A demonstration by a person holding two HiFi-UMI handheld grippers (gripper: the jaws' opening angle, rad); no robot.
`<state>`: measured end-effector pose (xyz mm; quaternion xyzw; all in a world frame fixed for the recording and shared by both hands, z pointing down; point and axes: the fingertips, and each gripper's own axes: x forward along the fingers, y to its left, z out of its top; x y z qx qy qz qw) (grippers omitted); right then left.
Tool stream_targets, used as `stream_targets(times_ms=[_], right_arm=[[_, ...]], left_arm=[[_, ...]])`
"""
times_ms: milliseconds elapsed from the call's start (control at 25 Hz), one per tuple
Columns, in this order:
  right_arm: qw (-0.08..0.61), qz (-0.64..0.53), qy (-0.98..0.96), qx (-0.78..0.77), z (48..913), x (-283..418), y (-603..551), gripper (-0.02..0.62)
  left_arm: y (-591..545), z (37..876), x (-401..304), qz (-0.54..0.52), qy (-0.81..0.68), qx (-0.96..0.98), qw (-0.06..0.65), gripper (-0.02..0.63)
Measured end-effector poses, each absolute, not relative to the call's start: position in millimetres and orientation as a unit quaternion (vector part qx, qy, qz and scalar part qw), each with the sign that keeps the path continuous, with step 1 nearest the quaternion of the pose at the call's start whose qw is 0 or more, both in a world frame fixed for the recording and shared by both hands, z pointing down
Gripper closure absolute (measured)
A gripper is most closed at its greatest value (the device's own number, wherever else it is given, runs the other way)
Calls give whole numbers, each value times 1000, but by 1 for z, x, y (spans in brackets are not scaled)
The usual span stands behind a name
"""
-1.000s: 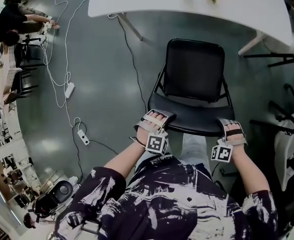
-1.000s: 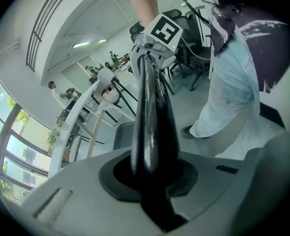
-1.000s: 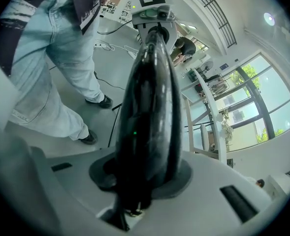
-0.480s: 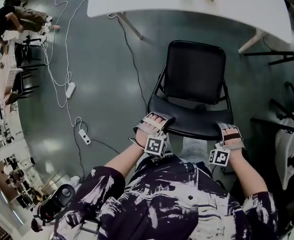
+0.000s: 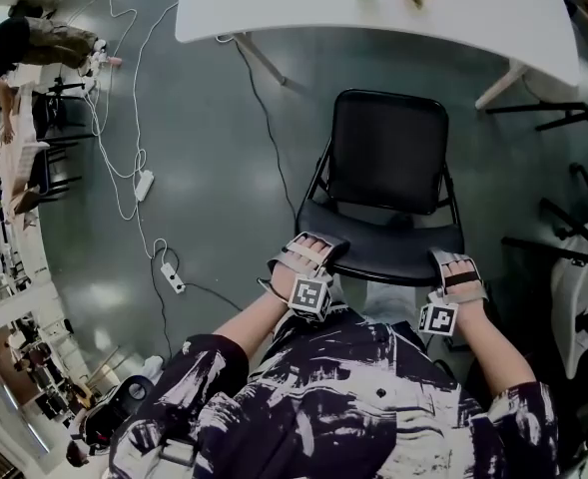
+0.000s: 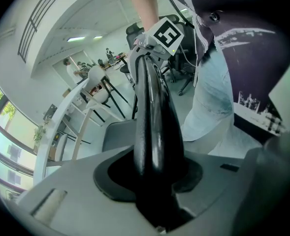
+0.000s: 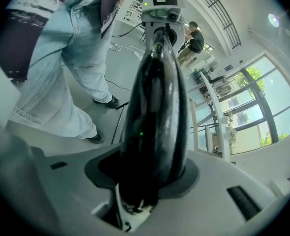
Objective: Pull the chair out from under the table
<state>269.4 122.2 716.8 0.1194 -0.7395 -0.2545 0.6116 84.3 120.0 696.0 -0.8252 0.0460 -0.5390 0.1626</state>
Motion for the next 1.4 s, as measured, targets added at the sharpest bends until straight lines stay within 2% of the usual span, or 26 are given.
stream_targets(times_ms=[160,440,520,560,600,720,880,1000,1080,1200,1400], right_arm=[[598,-243,-760,80,704,283,137,391],[604,-262,-750,61,660,353,126,393],[605,-269,-743,98,638,371,98,402],[601,-271,-741,131,623,376,77,410],[591,-268,-741,172,606,377,52,428],[521,-213,-764,317,542,356,-33,460],[337,-88,-810,472,441,300,-143,483],[226,-35,-820,525,376,263,-188,540],[176,-22,-818,547,344,248,-204,571],[126,10,-820,559,321,235,-210,589],[101,76,-807,577,332,246,-204,595]], left_arm=[[128,690,78,-534,14,-836,124,445],[123,655,20,-540,-62,-831,122,405],[106,642,-3,-549,-57,-825,125,429],[90,632,-12,-550,-35,-826,123,498],[69,619,-16,-543,2,-832,114,523],[-16,559,-2,-456,169,-872,59,552],[-136,437,44,-218,364,-906,-6,563],[-186,373,69,-83,429,-898,-51,569],[-202,351,87,-52,434,-897,-64,574],[-208,333,108,-55,427,-901,-46,586],[-201,329,113,-50,433,-899,-34,600]])
